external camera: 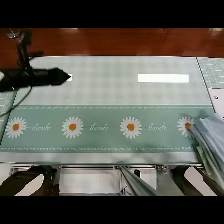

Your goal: Fold the shirts.

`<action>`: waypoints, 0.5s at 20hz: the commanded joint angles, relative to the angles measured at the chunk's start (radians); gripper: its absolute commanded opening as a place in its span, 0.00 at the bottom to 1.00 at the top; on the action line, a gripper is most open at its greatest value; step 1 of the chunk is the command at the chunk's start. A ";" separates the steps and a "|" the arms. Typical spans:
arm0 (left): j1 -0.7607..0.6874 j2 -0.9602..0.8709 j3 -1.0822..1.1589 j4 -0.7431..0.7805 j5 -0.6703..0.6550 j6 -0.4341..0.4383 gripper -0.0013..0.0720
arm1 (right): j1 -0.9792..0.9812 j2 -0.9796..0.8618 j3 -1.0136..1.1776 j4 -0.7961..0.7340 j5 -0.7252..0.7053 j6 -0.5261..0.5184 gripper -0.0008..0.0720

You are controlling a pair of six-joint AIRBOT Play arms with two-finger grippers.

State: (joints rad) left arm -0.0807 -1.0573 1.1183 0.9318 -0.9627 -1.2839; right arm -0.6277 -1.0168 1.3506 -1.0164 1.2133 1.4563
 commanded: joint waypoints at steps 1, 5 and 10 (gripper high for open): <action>-0.051 -0.095 0.220 0.338 -0.079 -0.138 0.04 | 0.426 -0.120 0.031 -0.216 -0.060 -0.080 0.05; -0.066 -0.140 0.067 0.509 -0.062 -0.248 0.04 | 0.710 -0.294 -0.123 -0.541 -0.146 0.117 0.05; -0.063 -0.187 0.017 0.516 -0.075 -0.248 0.05 | 0.682 -0.423 -0.164 -0.613 -0.151 0.302 0.05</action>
State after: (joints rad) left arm -0.1417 -1.2221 1.1549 1.3998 -1.0290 -1.5089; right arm 0.0250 -1.3785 1.2102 -1.5436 1.0821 1.6657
